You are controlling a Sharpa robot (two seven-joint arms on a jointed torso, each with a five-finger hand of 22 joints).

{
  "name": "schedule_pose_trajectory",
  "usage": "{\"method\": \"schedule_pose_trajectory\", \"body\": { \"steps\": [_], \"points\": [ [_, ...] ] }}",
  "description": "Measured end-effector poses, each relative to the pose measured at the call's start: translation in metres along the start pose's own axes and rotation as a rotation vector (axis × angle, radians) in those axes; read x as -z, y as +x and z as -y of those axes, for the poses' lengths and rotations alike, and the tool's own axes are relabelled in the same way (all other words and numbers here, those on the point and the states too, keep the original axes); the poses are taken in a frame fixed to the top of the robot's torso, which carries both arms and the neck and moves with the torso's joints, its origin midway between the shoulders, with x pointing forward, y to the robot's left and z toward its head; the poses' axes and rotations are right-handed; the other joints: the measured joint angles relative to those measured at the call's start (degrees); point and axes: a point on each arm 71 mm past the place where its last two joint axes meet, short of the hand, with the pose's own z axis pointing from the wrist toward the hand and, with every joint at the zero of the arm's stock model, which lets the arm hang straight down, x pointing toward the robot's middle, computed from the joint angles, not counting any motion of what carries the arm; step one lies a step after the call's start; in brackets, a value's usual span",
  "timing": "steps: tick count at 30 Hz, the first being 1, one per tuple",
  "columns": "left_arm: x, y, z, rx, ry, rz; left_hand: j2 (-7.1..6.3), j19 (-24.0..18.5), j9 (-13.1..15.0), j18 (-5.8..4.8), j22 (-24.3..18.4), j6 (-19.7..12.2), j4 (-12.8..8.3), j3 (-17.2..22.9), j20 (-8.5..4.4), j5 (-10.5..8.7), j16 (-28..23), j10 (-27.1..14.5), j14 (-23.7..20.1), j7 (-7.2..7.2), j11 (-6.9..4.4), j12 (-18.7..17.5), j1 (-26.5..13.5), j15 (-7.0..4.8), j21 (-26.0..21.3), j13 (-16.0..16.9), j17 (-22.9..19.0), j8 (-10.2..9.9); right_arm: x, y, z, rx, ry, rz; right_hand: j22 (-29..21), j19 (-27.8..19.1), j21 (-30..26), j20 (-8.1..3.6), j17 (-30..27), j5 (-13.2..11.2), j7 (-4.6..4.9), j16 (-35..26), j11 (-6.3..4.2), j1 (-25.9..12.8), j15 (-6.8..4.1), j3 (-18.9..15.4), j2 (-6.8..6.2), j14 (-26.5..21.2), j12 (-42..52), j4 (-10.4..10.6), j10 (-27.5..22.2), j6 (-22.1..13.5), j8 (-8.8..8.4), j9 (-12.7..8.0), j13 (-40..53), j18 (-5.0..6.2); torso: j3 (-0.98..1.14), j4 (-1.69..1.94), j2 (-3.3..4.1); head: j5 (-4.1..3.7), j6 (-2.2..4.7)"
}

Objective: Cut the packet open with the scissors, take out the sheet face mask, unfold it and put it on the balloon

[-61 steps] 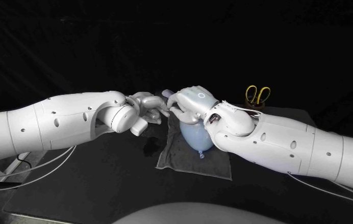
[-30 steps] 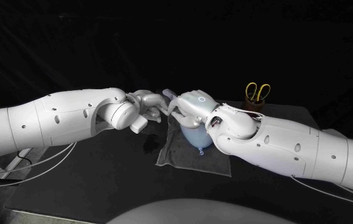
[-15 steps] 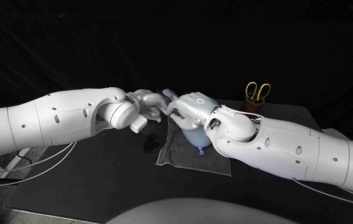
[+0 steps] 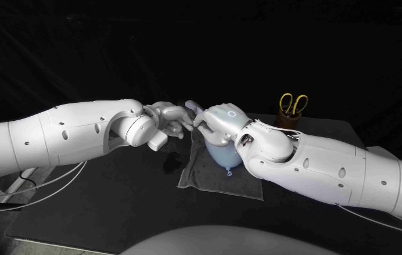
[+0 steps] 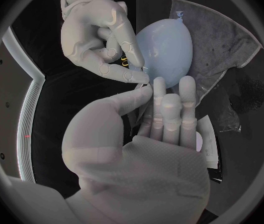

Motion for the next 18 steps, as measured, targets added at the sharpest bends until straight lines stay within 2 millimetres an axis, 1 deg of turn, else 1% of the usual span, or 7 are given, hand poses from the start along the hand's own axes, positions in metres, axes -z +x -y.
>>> {"method": "schedule_pose_trajectory", "body": {
  "steps": [5,8,9,13,14,17,18],
  "points": [
    [0.0001,-0.0004,-0.0001,-0.001,0.000,0.001,0.26,0.0,0.0,-0.01,0.1,0.0,-0.2,0.2,0.00,0.03,0.2,0.0,0.0,0.00,0.00,-0.2,-0.1,-0.02,0.2,0.0,0.1,0.0,0.0017,-0.0023,0.0020,-0.006,0.004,0.029,0.0,0.0,0.1,0.00,0.0,0.0,0.00,-0.1,0.00,0.1,0.00,0.1,0.12,0.0,0.0,-0.1,0.0,0.0,0.00,0.0,0.0,0.00,0.00,0.00,-0.02,0.09,-0.02],
    [0.0001,-0.0007,-0.0003,-0.001,0.000,0.002,0.54,0.2,0.0,-0.03,0.3,0.1,-0.6,0.5,-0.21,0.67,0.4,0.1,0.2,-0.11,0.14,-0.3,-0.4,-0.19,0.4,0.1,0.3,0.0,0.0024,-0.0033,0.0035,-0.008,0.007,0.043,0.0,0.0,0.1,0.00,0.0,0.0,0.00,-0.1,-0.09,0.1,0.02,0.1,0.12,0.0,0.0,-0.1,-0.1,0.0,0.00,0.0,0.0,0.00,-0.01,0.00,-0.03,0.15,-0.05],
    [0.0001,-0.0007,-0.0003,-0.001,0.000,0.002,0.60,0.2,0.0,-0.03,0.3,0.1,-0.6,0.5,-0.21,0.67,0.5,0.2,0.2,-0.11,0.20,-0.3,-0.5,-0.18,0.4,0.1,0.4,0.0,0.0026,-0.0036,0.0041,-0.009,0.008,0.047,0.0,0.0,0.1,0.00,0.0,0.0,0.00,-0.1,-0.09,-0.1,0.02,0.1,0.35,0.0,0.0,-0.1,-0.1,0.0,0.00,0.0,0.0,0.00,0.00,-0.01,-0.03,0.18,-0.08],
    [0.0001,-0.0007,-0.0004,-0.002,0.000,0.002,0.74,0.2,0.0,-0.05,0.4,0.1,-0.7,0.7,-0.21,0.96,0.5,0.4,0.3,-0.11,-0.01,-0.3,-0.6,-0.10,0.7,0.1,0.5,0.0,0.0042,-0.0050,0.0072,-0.011,0.014,0.065,0.0,0.0,0.1,0.00,0.0,0.0,-0.01,-0.1,-0.09,-0.1,0.03,0.1,0.35,0.0,0.0,-0.1,-0.1,0.0,0.00,0.0,0.0,0.00,0.00,-0.01,-0.03,0.25,-0.14],
    [0.0001,-0.0007,-0.0004,-0.002,0.000,0.002,0.74,0.2,0.0,-0.19,0.4,0.1,-0.7,0.7,-0.21,1.00,0.5,0.4,0.3,-0.11,-0.01,-0.3,-0.6,-0.10,0.7,0.1,0.5,0.0,0.0046,-0.0054,0.0078,-0.011,0.016,0.070,0.0,0.0,0.1,0.00,0.0,0.0,-0.01,-0.1,-0.09,-0.1,0.03,0.1,0.35,0.0,0.0,0.0,-0.1,0.0,0.00,0.0,0.0,0.00,0.01,-0.01,-0.03,0.25,-0.15],
    [0.0001,-0.0007,-0.0005,-0.002,-0.001,0.002,0.75,0.2,0.0,0.16,0.6,0.1,-1.0,1.0,-0.21,1.34,0.6,0.4,0.5,-0.11,-0.01,-0.3,-0.6,-0.29,0.7,0.2,0.6,0.0,0.0061,-0.0068,0.0097,-0.014,0.021,0.084,0.0,0.0,0.1,0.01,0.0,0.0,-0.04,-0.2,-0.09,-0.1,0.04,0.2,0.35,0.0,-0.2,0.1,-0.1,0.0,0.00,0.0,0.0,0.00,0.03,-0.01,-0.03,0.28,-0.15],
    [0.0001,-0.0008,-0.0005,-0.002,-0.001,0.002,0.95,0.2,0.0,0.39,0.6,0.1,-1.1,1.1,-0.21,1.56,0.7,0.4,0.5,-0.11,-0.01,-0.3,-0.9,-0.29,0.9,0.2,0.7,0.0,0.0066,-0.0072,0.0101,-0.015,0.023,0.088,0.0,0.0,0.1,0.01,0.0,0.0,-0.04,-0.2,-0.09,-0.1,0.04,0.2,0.35,0.0,-0.2,0.1,-0.1,0.0,0.00,0.0,0.0,0.00,0.02,-0.01,-0.03,0.28,-0.15]
  ]
}}
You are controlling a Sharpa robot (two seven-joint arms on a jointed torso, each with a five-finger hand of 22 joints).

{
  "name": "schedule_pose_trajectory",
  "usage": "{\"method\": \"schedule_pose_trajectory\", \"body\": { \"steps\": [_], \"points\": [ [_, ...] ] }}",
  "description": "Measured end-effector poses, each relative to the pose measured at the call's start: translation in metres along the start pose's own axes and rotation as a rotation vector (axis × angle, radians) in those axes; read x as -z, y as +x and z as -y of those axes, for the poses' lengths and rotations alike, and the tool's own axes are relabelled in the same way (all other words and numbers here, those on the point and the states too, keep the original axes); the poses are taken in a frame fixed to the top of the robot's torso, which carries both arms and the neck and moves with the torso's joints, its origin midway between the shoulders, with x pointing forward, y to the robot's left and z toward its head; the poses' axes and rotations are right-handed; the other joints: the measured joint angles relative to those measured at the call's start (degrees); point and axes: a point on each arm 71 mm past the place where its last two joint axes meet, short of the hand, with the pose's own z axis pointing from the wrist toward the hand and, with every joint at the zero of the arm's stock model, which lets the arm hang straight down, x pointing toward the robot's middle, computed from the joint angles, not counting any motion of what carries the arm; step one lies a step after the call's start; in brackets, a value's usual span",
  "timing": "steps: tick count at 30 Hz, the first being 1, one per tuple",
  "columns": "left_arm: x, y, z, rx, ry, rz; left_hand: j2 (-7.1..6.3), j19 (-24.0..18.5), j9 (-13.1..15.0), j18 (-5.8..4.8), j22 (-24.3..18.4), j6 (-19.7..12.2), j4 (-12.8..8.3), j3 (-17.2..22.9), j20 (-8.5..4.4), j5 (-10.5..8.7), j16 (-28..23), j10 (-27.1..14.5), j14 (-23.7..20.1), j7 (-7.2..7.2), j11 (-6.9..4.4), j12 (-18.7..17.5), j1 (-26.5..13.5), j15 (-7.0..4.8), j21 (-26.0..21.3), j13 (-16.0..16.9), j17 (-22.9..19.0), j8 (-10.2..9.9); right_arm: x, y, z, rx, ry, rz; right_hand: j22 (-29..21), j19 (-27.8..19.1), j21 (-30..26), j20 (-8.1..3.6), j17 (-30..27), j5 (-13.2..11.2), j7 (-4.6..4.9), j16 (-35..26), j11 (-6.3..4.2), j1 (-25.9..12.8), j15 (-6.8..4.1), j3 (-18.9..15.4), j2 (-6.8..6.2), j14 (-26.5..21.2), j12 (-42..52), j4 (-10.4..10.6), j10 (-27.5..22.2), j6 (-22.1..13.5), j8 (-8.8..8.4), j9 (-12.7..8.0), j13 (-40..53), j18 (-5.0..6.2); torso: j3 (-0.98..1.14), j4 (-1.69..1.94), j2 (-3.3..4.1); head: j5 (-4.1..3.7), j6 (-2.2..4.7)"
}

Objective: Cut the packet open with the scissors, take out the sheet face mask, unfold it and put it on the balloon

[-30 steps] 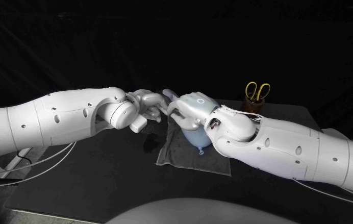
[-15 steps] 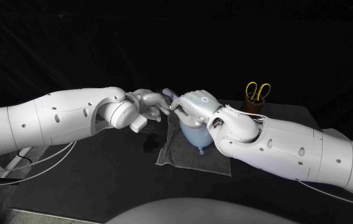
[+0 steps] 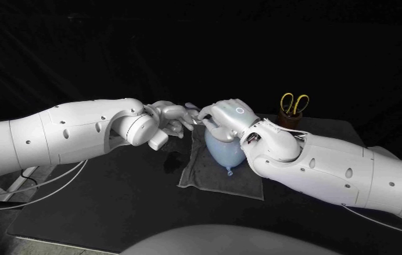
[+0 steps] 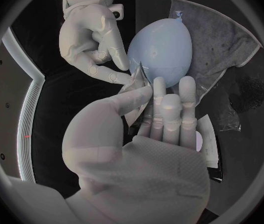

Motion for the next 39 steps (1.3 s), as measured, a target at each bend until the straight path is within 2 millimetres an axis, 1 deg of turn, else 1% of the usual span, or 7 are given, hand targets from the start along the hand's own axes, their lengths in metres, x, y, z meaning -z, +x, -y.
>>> {"method": "schedule_pose_trajectory", "body": {
  "steps": [6,8,17,26,33,35,39],
  "points": [
    [0.000,0.000,0.000,-0.001,0.000,-0.001,-0.07,0.0,0.0,0.16,0.2,0.0,-0.4,0.2,0.00,0.72,0.0,0.0,0.1,0.00,-0.03,0.0,-0.5,0.05,0.1,0.1,0.2,0.0,0.000,-0.001,0.001,-0.004,0.006,0.018,0.0,0.0,0.0,0.00,0.0,0.0,0.01,0.2,0.01,0.0,0.01,0.2,0.00,0.0,-0.3,-0.2,0.0,0.0,0.00,0.0,0.0,0.00,-0.01,0.00,0.00,0.04,0.03],
    [0.000,0.000,0.000,-0.001,0.000,-0.002,-0.08,0.0,0.0,0.16,0.3,0.3,-0.4,0.2,0.00,1.00,0.0,0.2,0.1,0.05,-0.21,0.0,-0.5,0.08,0.4,0.1,0.2,0.0,-0.002,-0.001,0.000,-0.002,0.005,0.019,0.0,0.0,-0.2,0.00,0.0,0.0,0.26,0.2,0.13,0.0,0.01,0.3,0.00,0.0,-0.5,-0.3,0.1,0.4,0.01,0.0,0.0,0.00,-0.01,0.00,0.00,0.05,0.03],
    [-0.001,0.002,0.001,-0.004,0.001,-0.008,-0.15,0.0,0.0,0.14,0.3,0.3,-0.5,0.4,0.00,1.10,0.0,0.2,0.1,0.05,-0.21,0.0,-0.8,0.09,0.4,0.1,0.2,0.0,-0.016,0.006,-0.002,0.022,0.004,-0.015,0.0,0.2,-0.9,0.18,0.0,-0.4,0.41,0.2,0.22,0.0,0.01,0.3,0.00,0.0,-1.0,-0.3,0.2,0.6,0.01,0.1,0.0,0.00,-0.02,0.10,0.01,-0.25,0.05],
    [-0.001,0.005,0.002,-0.008,0.002,-0.021,-0.15,0.0,0.0,0.12,0.3,0.3,-0.5,0.4,0.01,1.10,0.0,0.2,0.1,0.05,-0.20,0.0,-1.1,0.09,0.4,0.1,0.2,0.0,-0.023,0.009,-0.003,0.038,0.004,-0.037,0.0,0.2,-1.2,0.25,0.0,-0.4,0.33,0.1,0.22,0.0,0.02,0.4,-0.01,0.0,-1.3,-0.5,0.2,0.7,-0.42,0.0,0.0,0.00,-0.06,0.11,0.08,-0.21,0.05],
    [-0.001,0.006,0.002,-0.011,0.002,-0.024,-0.30,-0.2,0.0,0.10,0.4,0.3,-0.5,0.4,-0.21,1.36,0.0,0.2,0.1,0.05,-0.20,-0.2,-1.2,0.08,0.4,0.1,-0.1,0.0,-0.025,0.007,-0.002,0.046,0.017,-0.013,0.0,0.1,-1.2,0.34,0.0,-0.7,0.69,0.0,0.68,-0.1,0.06,-0.7,-2.93,-0.1,-1.3,-2.3,0.3,0.4,-1.18,-0.2,0.0,0.00,-0.02,0.08,0.09,-0.15,-0.03],
    [-0.001,0.006,0.002,-0.012,0.003,-0.025,-0.39,-0.2,0.0,0.10,0.4,0.3,-0.5,0.4,-0.21,1.40,0.0,0.2,0.0,0.05,-0.19,-0.2,-1.3,-0.04,0.4,0.2,-0.3,0.0,-0.025,0.006,-0.002,0.046,0.020,-0.001,0.0,0.1,-1.2,0.34,0.0,-0.7,0.82,0.0,0.96,0.0,0.45,-0.8,-3.67,0.0,-1.3,-2.8,0.2,0.5,-1.18,-0.3,0.0,0.00,-0.02,0.05,0.08,-0.19,-0.06],
    [-0.001,0.006,0.002,-0.013,0.004,-0.025,-0.34,-0.2,0.0,0.09,0.4,0.4,-0.5,0.4,-0.21,1.43,0.0,0.2,-0.1,-0.04,-0.19,-0.2,-1.5,-0.12,0.6,0.2,-0.3,0.0,-0.024,0.005,-0.004,0.040,0.017,0.019,0.0,0.3,-1.2,0.59,0.0,-0.7,1.32,-0.1,0.98,0.2,0.45,-1.0,-3.81,0.0,-1.3,-3.0,0.2,1.0,-1.18,-0.3,0.0,0.00,0.01,0.04,0.07,-0.23,-0.12]
  ]
}}
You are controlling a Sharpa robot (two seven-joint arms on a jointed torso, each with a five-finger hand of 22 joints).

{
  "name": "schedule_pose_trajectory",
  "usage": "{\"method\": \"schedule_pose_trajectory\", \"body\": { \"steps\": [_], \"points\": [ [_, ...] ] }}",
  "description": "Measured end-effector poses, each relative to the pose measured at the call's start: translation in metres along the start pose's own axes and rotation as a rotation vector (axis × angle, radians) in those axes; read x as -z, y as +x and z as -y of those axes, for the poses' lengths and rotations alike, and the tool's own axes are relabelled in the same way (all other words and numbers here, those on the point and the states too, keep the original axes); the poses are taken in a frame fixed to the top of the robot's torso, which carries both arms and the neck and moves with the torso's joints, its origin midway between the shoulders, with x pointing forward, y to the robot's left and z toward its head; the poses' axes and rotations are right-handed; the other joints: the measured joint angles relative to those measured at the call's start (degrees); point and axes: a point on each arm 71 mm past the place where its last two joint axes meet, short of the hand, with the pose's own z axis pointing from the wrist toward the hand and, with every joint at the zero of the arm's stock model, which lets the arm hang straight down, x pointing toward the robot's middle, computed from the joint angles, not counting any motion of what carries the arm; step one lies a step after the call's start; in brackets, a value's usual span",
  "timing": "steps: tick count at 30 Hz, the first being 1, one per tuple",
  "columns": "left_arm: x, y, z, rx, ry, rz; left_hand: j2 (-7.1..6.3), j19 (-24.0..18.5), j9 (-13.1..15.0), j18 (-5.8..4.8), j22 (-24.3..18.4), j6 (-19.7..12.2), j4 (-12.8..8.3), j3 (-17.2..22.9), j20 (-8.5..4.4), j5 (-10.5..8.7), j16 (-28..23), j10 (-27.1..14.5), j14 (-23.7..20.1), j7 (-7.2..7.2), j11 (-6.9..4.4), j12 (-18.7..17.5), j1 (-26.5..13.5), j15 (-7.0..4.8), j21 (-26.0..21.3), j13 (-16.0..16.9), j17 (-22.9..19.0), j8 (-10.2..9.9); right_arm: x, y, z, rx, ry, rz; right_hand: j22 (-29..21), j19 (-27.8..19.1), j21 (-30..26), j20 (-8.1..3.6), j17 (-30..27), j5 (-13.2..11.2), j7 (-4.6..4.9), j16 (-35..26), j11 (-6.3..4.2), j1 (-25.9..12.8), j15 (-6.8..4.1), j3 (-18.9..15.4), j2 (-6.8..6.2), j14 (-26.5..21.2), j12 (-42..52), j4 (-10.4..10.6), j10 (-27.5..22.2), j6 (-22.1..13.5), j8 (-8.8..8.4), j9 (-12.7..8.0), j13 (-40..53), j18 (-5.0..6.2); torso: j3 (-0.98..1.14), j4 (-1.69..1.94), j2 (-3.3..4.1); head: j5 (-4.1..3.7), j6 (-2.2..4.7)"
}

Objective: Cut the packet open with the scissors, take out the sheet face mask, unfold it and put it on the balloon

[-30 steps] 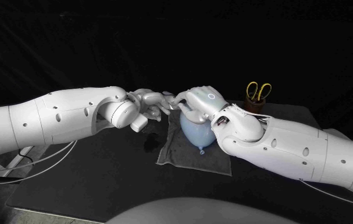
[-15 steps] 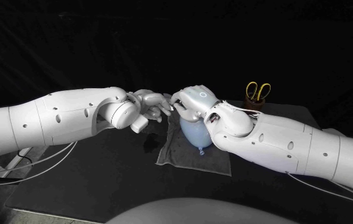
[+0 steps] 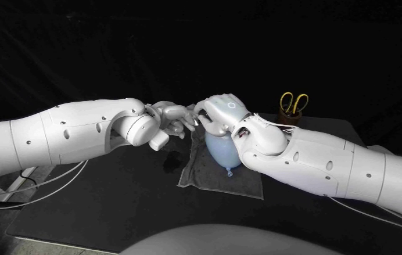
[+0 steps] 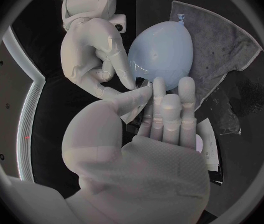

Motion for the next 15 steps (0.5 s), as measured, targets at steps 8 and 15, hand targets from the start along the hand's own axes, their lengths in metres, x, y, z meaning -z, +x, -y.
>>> {"method": "schedule_pose_trajectory", "body": {
  "steps": [8,15],
  "points": [
    [-0.0004,-0.0001,0.0002,-0.003,0.001,0.001,0.16,0.0,0.0,-0.02,0.1,0.1,0.0,0.0,0.00,0.00,0.0,0.0,0.0,-0.09,0.01,0.0,-0.1,0.00,0.0,0.0,-0.1,0.0,0.0050,-0.0056,-0.0046,-0.021,-0.019,0.033,0.0,0.0,0.0,0.08,0.0,0.0,-0.11,-0.1,0.00,0.2,0.00,0.1,-0.22,0.0,-0.1,-0.4,0.0,1.4,-0.05,0.1,0.0,0.00,-0.01,-0.03,-0.07,0.04,-0.11],
    [-0.0010,-0.0017,-0.0004,-0.005,0.000,0.005,0.22,0.0,0.0,-0.03,0.1,0.1,0.0,0.0,0.00,0.00,0.0,-0.1,0.0,-0.09,0.09,0.0,-0.1,0.01,0.0,0.0,-0.1,0.0,0.0105,-0.0099,-0.0064,-0.035,-0.033,0.038,0.0,-0.1,0.0,0.17,0.0,0.0,-0.34,0.1,0.00,0.2,0.00,0.1,-0.22,0.0,-0.1,-0.7,0.0,2.4,-0.05,0.2,0.0,0.00,-0.03,-0.06,-0.09,0.21,-0.13]
  ]
}}
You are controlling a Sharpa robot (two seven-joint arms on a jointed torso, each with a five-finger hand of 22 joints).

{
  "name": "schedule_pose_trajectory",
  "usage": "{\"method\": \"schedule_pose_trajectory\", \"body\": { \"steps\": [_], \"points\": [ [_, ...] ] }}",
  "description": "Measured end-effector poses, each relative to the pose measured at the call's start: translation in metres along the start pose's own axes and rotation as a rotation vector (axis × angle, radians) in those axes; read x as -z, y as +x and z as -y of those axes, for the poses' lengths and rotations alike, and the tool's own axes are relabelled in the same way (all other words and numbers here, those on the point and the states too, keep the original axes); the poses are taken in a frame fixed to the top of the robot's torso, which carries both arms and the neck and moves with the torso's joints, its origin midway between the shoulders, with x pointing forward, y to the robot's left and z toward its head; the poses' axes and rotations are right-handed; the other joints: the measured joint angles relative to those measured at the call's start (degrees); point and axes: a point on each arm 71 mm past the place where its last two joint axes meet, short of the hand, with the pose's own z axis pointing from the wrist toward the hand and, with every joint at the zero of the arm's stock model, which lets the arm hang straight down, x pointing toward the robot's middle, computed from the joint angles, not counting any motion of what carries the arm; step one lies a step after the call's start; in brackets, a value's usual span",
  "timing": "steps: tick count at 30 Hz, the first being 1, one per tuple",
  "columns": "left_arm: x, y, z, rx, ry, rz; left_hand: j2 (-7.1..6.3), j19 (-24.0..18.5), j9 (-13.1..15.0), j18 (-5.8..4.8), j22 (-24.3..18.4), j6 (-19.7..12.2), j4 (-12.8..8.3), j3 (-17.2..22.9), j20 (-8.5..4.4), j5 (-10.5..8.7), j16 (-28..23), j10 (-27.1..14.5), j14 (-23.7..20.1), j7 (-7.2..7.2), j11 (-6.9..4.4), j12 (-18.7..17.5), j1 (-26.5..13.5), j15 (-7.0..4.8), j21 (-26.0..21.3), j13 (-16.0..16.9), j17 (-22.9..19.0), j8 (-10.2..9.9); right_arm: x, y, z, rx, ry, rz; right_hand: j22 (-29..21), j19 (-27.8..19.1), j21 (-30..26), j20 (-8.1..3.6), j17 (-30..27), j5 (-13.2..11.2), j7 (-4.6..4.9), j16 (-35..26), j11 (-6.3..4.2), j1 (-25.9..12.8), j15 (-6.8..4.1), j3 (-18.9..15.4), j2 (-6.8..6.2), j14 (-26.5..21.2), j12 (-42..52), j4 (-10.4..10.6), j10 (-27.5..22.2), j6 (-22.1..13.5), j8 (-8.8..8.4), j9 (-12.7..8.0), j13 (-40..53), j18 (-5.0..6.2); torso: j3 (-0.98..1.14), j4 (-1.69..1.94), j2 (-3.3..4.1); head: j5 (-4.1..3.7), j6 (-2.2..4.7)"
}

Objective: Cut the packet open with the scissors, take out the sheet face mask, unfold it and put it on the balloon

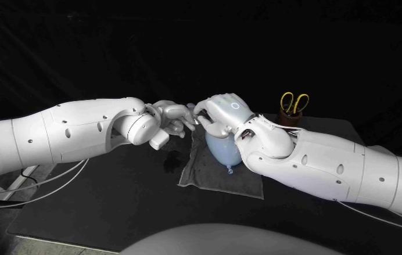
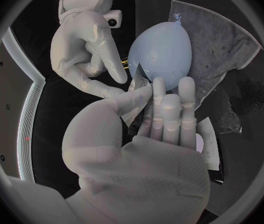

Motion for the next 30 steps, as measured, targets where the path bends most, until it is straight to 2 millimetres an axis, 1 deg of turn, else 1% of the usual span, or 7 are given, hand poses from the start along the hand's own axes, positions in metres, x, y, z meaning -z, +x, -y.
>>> {"method": "schedule_pose_trajectory", "body": {
  "steps": [11,12,17,21,23,30],
  "points": [
    [-0.001,0.002,0.001,-0.005,0.002,-0.003,0.07,0.0,0.0,-0.04,0.0,0.0,0.0,0.0,0.00,-0.01,0.0,0.0,0.0,0.00,0.01,0.0,0.1,0.01,0.0,0.0,0.0,0.0,-0.005,0.002,-0.004,-0.001,-0.007,-0.015,0.0,0.0,0.0,0.00,0.1,0.0,-0.02,0.0,-0.01,0.0,0.00,-0.2,0.00,0.0,-0.1,-0.2,0.0,0.0,0.00,0.0,0.0,0.00,0.00,0.05,0.02,-0.01,0.11],
    [-0.001,0.002,0.001,-0.005,0.002,-0.003,0.07,0.0,0.0,-0.36,0.0,0.0,0.0,0.0,0.00,-0.01,0.0,0.0,0.0,0.00,0.01,0.0,0.1,0.00,0.0,0.0,0.0,0.0,-0.005,0.002,-0.004,0.000,-0.008,-0.019,0.0,0.0,0.0,0.00,0.1,0.0,-0.02,0.0,-0.01,0.0,0.00,-0.2,0.00,0.0,-0.1,-0.2,0.0,0.0,0.00,0.0,0.0,0.00,-0.02,0.05,0.02,-0.01,0.10],
    [-0.002,0.002,0.001,-0.007,0.000,-0.003,0.19,0.0,0.0,-0.39,0.0,0.0,-0.1,-0.1,0.00,-0.07,0.0,0.0,0.0,0.00,0.02,0.0,0.2,0.01,0.0,0.0,0.0,0.0,-0.005,0.003,-0.005,0.003,-0.010,-0.036,0.0,0.0,0.0,0.00,0.1,0.0,0.01,0.0,-0.03,0.0,0.00,-0.2,0.00,0.0,-0.1,-0.2,0.0,0.6,-0.01,0.0,0.0,0.00,-0.07,0.08,0.03,0.02,0.02],
    [-0.002,0.002,0.000,-0.009,-0.001,-0.006,0.19,0.0,0.0,-0.41,0.1,0.0,-0.1,-0.1,0.01,-0.08,0.0,-0.1,0.0,0.00,0.11,0.0,0.2,0.01,0.0,0.0,0.0,0.0,-0.002,0.001,-0.005,0.001,-0.012,-0.046,0.0,-0.1,0.0,0.09,0.0,0.0,-0.16,-0.1,-0.04,0.0,0.01,-0.2,0.00,0.0,-0.2,-0.2,0.0,0.8,0.34,0.0,0.0,0.00,-0.05,0.09,0.03,0.10,-0.08],
    [-0.002,0.002,0.000,-0.010,-0.001,-0.006,0.19,0.0,0.0,-0.41,0.1,0.0,-0.1,-0.1,0.01,-0.08,0.0,-0.1,0.0,0.00,0.11,0.0,0.2,0.02,0.0,0.0,0.0,0.0,0.001,0.000,-0.005,-0.002,-0.014,-0.050,0.0,-0.1,0.0,0.09,0.0,0.0,0.00,-0.1,-0.04,0.0,0.01,-0.2,0.00,0.0,-0.2,-0.2,0.0,1.0,0.59,0.3,0.0,0.00,-0.03,0.08,0.03,0.18,-0.09],
    [-0.002,0.000,0.001,-0.011,0.000,-0.001,0.19,0.0,0.0,-0.43,0.1,0.0,-0.1,-0.1,0.01,-0.09,0.0,-0.1,0.0,0.00,0.11,0.0,0.2,0.03,0.0,0.0,-0.1,0.0,0.011,-0.003,-0.009,-0.016,-0.025,-0.056,0.0,-0.1,0.0,0.08,0.0,0.0,-0.20,-0.2,-0.05,0.0,0.10,-0.2,0.00,-0.1,0.0,-0.2,0.0,1.5,0.60,0.2,0.0,0.00,0.00,-0.03,0.02,0.26,-0.02]
  ]
}}
